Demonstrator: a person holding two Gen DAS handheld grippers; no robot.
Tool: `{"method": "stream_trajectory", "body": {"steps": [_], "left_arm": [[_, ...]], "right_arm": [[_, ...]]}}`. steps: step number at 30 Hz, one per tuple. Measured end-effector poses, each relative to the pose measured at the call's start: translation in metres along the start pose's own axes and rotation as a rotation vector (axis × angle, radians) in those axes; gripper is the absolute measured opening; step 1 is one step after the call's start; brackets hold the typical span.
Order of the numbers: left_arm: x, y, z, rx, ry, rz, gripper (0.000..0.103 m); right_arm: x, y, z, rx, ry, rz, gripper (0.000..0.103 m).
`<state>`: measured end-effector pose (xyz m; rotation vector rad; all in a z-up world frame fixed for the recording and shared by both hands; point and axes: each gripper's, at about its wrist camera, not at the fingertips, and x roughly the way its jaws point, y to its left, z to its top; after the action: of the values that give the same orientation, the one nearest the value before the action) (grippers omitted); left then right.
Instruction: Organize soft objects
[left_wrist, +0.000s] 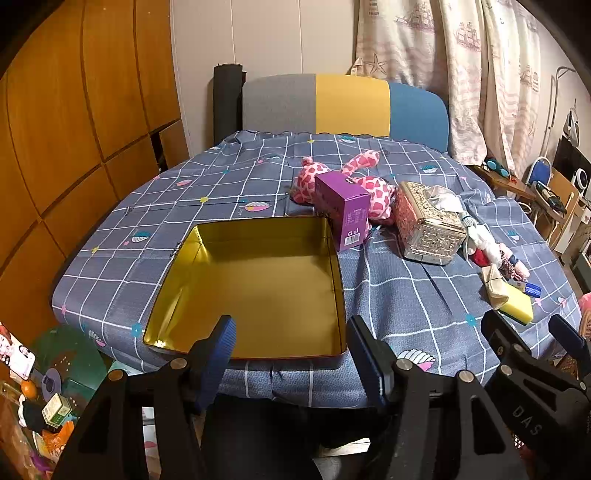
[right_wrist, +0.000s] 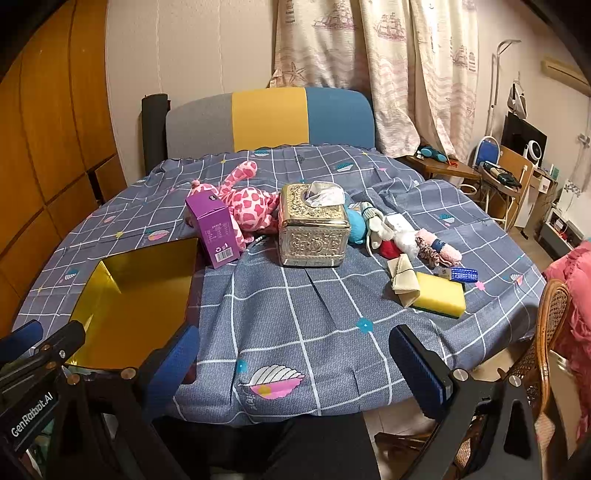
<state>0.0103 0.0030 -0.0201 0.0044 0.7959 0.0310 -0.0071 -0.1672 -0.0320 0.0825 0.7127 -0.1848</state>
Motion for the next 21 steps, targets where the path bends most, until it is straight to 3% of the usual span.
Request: {"method": "stream_trajectory", "body": {"steps": [21], "left_arm": [[0.0069, 0.0001, -0.0024, 0.004, 0.021, -0.005, 0.063]], "right_arm": [[0.0073, -0.003, -0.0005, 0.001, 0.019, -0.007, 0.103]]}}
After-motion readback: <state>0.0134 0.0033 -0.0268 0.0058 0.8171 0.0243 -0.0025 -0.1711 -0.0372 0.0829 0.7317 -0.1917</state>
